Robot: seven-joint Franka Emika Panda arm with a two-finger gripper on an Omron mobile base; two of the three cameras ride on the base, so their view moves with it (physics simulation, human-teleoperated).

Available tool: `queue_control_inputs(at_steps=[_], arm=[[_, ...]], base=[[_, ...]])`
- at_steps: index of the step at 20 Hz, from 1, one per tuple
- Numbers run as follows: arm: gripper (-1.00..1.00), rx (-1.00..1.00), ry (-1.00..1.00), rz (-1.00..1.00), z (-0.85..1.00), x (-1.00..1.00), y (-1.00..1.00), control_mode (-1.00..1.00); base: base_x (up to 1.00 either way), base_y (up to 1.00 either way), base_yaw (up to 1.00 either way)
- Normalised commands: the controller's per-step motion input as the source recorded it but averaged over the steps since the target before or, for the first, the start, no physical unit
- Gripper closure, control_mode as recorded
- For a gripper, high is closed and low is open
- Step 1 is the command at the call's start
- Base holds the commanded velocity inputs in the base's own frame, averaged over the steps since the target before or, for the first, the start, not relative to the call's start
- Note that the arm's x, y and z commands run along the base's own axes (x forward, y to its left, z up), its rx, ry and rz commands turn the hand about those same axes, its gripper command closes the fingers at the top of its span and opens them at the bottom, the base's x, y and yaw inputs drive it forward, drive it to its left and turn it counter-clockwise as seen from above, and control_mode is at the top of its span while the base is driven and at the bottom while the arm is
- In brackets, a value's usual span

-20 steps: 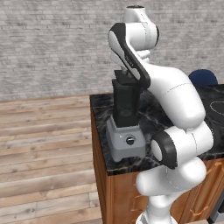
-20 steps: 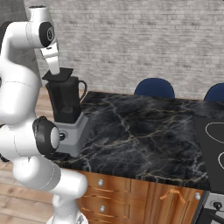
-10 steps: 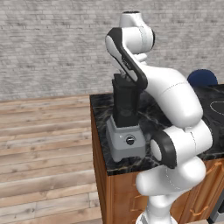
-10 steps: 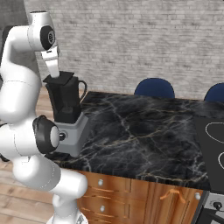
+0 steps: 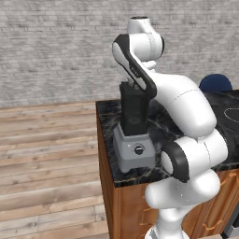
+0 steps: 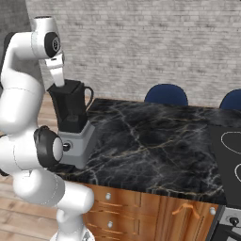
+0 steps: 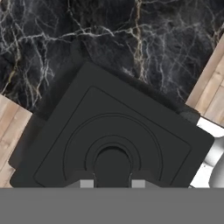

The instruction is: Close the lid blender by securely placing the lid on top.

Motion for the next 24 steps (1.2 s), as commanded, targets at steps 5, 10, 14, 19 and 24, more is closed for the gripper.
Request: queue_control_inputs(at_steps=[5, 10, 14, 19, 24], arm=[[1.00, 0.00, 0.00, 0.00, 0.00, 0.21, -0.02, -1.00], [1.00, 0.00, 0.00, 0.00, 0.00, 0.26, 0.00, -1.00], [1.00, 0.00, 0.00, 0.00, 0.00, 0.22, 0.00, -1.00], [1.00, 0.00, 0.00, 0.00, -0.07, 0.07, 0.00, -1.00], [1.00, 0.00, 0.01, 0.00, -0.20, 0.00, 0.00, -1.00]], base=[[0.00, 0.00, 0.00], [0.00, 0.00, 0.00], [0.00, 0.00, 0.00], [0.00, 0.00, 0.00], [0.00, 0.00, 0.00]])
